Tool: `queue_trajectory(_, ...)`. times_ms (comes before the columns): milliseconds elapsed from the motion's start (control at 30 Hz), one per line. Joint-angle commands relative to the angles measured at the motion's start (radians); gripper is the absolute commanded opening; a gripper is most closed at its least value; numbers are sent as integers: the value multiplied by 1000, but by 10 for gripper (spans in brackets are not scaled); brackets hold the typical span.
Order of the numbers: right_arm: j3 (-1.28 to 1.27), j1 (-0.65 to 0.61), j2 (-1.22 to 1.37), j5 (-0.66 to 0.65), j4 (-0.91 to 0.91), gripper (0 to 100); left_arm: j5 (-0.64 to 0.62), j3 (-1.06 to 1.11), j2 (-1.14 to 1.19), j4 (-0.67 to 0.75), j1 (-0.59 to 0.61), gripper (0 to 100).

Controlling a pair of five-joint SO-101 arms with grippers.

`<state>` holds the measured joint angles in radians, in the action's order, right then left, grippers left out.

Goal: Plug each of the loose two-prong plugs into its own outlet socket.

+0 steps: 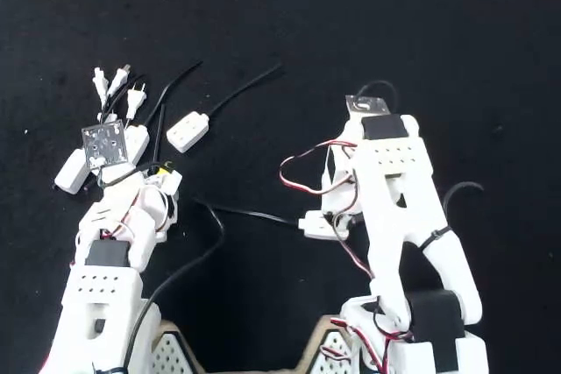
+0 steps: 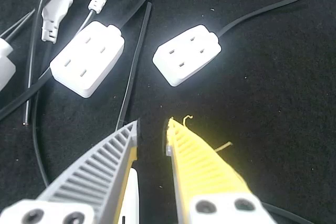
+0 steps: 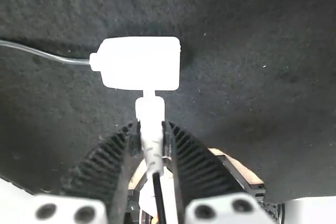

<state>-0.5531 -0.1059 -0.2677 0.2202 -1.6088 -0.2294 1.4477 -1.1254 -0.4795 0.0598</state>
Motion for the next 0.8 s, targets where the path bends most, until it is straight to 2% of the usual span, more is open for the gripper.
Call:
queue_trajectory(0, 45, 23, 4, 14, 12, 11, -3, -7, -12, 15, 10, 102)
queue_trajectory(333, 44, 114, 4, 9, 26, 11, -3, -7, -12, 15, 10, 102)
queue_trajectory(433, 44, 98, 4, 9, 23, 11, -3, -7, -12, 17, 10, 102)
queue_trajectory(600, 39, -6, 28, 9, 26, 11, -3, -7, -12, 17, 10, 102)
queue_trajectory(767, 51, -9, 94, 6, 49, 11, -3, -7, -12, 15, 12, 102)
